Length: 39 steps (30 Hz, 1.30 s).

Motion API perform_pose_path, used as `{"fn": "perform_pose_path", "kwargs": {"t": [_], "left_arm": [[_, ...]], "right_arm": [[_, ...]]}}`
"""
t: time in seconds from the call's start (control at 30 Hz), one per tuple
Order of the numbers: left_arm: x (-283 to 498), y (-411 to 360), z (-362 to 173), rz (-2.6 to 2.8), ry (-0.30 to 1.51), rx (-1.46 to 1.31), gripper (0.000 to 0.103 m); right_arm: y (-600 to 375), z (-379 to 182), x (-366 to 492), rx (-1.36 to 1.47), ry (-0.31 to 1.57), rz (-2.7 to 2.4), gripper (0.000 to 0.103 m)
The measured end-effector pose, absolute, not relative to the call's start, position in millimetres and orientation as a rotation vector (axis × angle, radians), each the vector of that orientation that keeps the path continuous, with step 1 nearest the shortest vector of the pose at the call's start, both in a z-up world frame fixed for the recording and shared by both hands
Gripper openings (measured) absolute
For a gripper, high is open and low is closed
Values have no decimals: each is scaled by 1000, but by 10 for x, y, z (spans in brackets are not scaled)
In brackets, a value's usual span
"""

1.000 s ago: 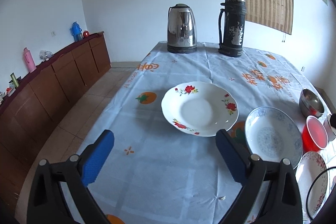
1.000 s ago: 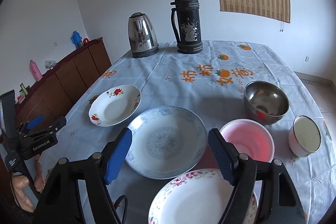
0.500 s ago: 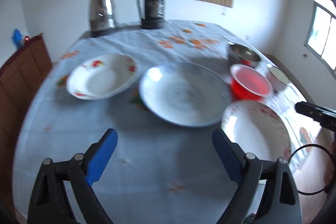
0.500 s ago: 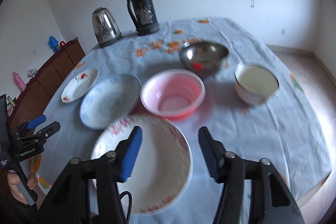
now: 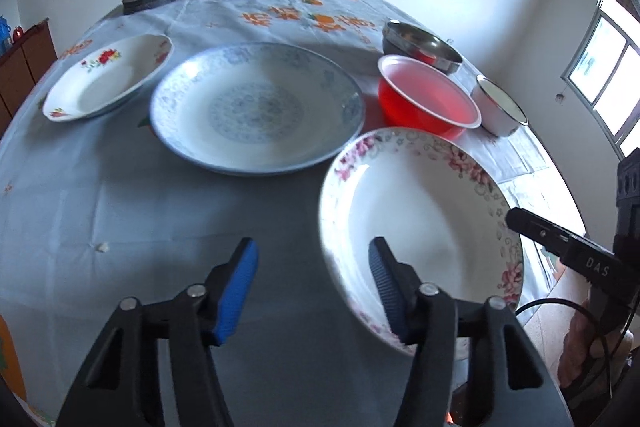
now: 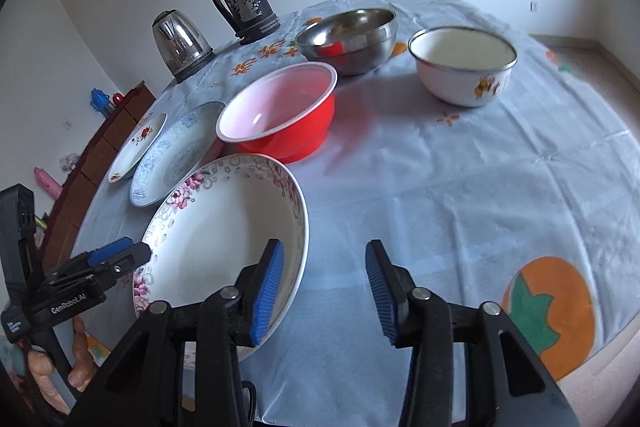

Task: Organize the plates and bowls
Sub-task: 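Close both grippers on the pink-floral plate rim and lift it, then carry the pink-floral plate over the blue-patterned plate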

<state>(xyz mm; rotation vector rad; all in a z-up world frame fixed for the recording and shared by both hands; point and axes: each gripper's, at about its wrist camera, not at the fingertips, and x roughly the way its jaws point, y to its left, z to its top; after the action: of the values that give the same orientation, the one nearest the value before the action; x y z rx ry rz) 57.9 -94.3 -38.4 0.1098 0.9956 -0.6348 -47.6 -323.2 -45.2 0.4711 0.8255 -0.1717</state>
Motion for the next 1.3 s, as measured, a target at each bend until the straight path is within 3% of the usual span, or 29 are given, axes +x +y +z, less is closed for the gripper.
{"fn": "perform_pose_path", "kwargs": {"t": [0.13, 0.2, 0.33, 0.4, 1.0, 1.3], "left_arm": [[564, -1068, -468, -633, 1012, 133, 48], [570, -1093, -500, -643, 1028, 125, 36], [566, -1133, -520, -658, 1032, 106, 33], [568, -1154, -526, -666, 1030, 92, 30], [496, -854, -249, -659, 920, 61, 29], [788, -620, -90, -591, 884, 62, 29]], "right_arm": [[-3239, -539, -463, 504, 823, -123, 33], [-3225, -551, -447, 509, 820, -98, 28], [-3194, -584, -394, 516, 826, -64, 24], [-3168, -600, -376, 522, 824, -38, 15], [-2826, -369, -395, 447, 805, -26, 14], [-2634, -224, 52, 437, 802, 18, 14]]}}
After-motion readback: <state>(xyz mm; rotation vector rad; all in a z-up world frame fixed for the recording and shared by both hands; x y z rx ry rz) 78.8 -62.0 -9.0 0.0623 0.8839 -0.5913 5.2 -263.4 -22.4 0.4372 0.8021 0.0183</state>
